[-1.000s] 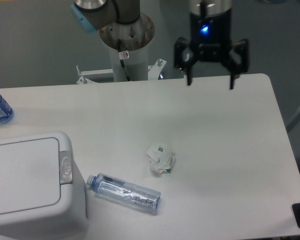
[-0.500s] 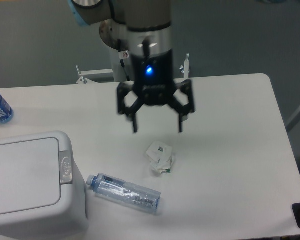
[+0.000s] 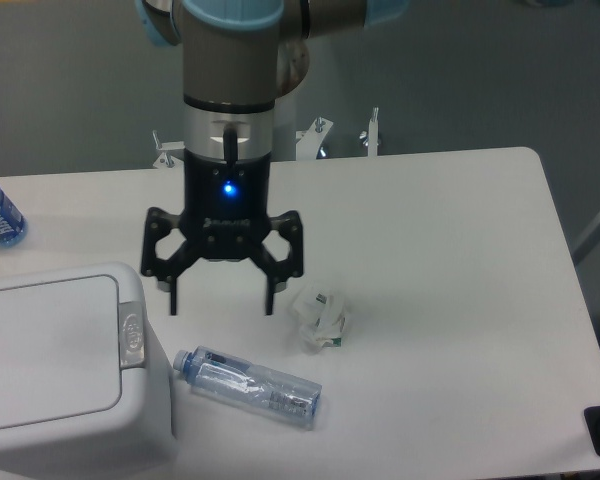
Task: Open the trash can
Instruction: 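Lower the gripper onto the lid edge of the white trash bin, then push the gripper against the bin lid to swing it open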
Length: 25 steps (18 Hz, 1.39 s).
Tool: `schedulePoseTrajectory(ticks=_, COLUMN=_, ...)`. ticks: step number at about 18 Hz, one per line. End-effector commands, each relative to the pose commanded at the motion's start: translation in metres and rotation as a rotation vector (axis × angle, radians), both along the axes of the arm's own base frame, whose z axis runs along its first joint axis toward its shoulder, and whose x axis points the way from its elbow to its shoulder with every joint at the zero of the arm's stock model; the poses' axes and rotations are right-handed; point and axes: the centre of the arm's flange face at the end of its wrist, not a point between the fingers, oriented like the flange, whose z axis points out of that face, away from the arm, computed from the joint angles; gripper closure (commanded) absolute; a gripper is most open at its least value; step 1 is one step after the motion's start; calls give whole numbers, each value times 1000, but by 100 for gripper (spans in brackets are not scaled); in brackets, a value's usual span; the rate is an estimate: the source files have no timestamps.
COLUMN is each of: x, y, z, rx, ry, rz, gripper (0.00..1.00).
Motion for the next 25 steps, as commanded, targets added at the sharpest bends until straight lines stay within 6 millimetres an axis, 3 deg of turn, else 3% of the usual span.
schedulePoseTrajectory(ticks=6, x=-7, y=9, z=-26, rx=-29, ry=-62, rz=40, gripper=0)
schedulePoseTrajectory(ticks=16, x=-4, y=14, z=-44, rx=-56, ry=-85, rz=47, gripper=0)
schedulePoseTrajectory(ticks=25, x=2, y=16, z=-47, rx=-60, ry=-91, rz=36, gripper=0)
